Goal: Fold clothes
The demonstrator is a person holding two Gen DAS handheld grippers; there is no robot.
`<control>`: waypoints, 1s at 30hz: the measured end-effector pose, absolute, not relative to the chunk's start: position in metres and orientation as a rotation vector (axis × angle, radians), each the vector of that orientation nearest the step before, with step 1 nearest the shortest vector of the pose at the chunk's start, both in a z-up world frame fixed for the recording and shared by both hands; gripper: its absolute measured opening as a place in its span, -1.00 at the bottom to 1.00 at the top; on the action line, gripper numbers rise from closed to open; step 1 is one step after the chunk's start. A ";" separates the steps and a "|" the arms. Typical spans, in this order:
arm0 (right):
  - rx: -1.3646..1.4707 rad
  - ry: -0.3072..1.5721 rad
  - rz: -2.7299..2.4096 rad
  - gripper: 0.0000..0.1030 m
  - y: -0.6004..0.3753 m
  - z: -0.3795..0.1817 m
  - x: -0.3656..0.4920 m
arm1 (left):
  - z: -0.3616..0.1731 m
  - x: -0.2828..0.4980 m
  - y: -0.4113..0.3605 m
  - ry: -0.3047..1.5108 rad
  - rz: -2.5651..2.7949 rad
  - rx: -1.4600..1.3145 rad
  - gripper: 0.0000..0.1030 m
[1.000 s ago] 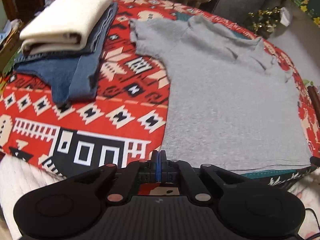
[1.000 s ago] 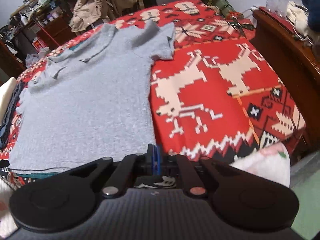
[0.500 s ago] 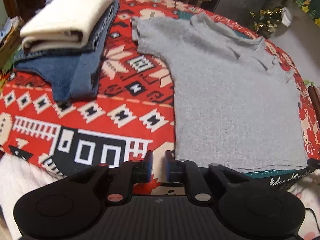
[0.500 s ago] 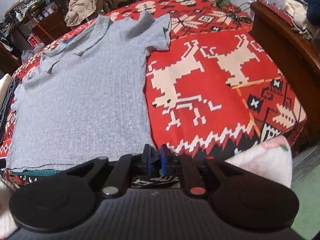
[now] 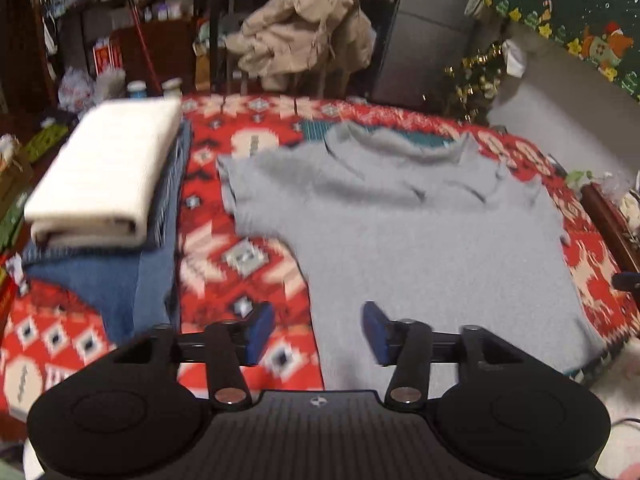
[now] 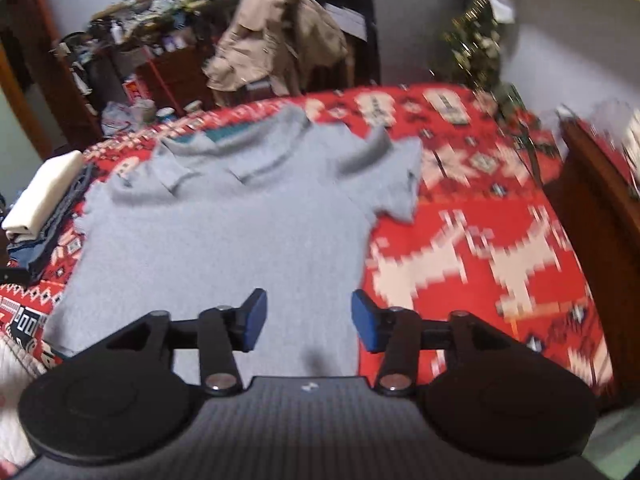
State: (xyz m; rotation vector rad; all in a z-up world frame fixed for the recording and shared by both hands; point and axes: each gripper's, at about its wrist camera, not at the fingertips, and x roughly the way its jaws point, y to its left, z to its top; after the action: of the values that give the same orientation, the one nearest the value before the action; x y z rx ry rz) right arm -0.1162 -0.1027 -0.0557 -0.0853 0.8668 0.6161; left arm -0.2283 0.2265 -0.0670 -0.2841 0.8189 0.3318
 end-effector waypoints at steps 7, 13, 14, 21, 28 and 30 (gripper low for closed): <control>-0.170 0.709 0.575 0.99 -0.068 -0.035 -0.069 | -0.067 -0.170 0.255 0.717 0.345 -0.105 0.35; -0.214 0.711 0.599 0.99 -0.024 -0.038 0.012 | -0.073 -0.088 0.291 0.736 0.252 -0.014 0.41; -0.224 0.708 0.609 0.99 -0.014 -0.040 0.027 | -0.074 -0.073 0.294 0.751 0.227 0.018 0.41; -0.307 0.772 0.744 0.99 0.061 -0.044 0.112 | -0.066 0.000 0.324 0.831 0.039 0.021 0.42; -0.292 0.917 0.846 0.91 0.112 -0.051 0.160 | -0.072 0.028 0.330 0.915 -0.090 0.031 0.18; -0.364 0.943 0.879 0.66 0.120 -0.054 0.163 | -0.073 0.029 0.326 0.975 -0.142 0.065 -0.01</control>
State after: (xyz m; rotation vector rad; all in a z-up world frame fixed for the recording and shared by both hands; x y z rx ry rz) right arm 0.1626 0.1203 -0.0540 -0.3640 0.9427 0.8794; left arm 0.0290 0.3264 -0.0733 0.0652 0.9752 -0.1416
